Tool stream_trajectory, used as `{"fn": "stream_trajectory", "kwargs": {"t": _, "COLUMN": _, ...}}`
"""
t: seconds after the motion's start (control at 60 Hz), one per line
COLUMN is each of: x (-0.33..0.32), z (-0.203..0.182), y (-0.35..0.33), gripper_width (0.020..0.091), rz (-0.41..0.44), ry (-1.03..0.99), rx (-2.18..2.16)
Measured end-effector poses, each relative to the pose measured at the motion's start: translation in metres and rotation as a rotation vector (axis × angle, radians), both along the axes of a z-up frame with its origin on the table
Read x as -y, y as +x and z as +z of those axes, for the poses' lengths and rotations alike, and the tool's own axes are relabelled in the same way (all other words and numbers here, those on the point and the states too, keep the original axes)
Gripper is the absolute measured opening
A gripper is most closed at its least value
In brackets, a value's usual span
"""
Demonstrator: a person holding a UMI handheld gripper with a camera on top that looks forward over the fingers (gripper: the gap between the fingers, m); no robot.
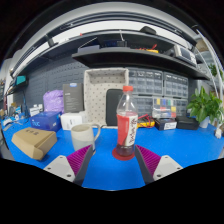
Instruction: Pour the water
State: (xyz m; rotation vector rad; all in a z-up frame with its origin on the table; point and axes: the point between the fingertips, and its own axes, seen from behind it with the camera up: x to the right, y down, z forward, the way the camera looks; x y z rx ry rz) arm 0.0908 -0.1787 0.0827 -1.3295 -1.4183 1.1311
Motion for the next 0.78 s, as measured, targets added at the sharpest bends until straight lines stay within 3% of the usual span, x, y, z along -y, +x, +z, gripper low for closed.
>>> {"fn": "stream_trajectory", "kwargs": {"t": 0.517, "x": 0.027, "z": 0.061, "y": 0.031, "gripper_width": 0.0867, "rz": 0.006, "ry": 0.007, "rx": -0.101}}
{"fn": "stream_trajectory", "kwargs": {"t": 0.783, "x": 0.039, "z": 0.065, "y": 0.035, "gripper_width": 0.0863, "rz": 0.033, "ry": -0.006, "rx": -0.102}}
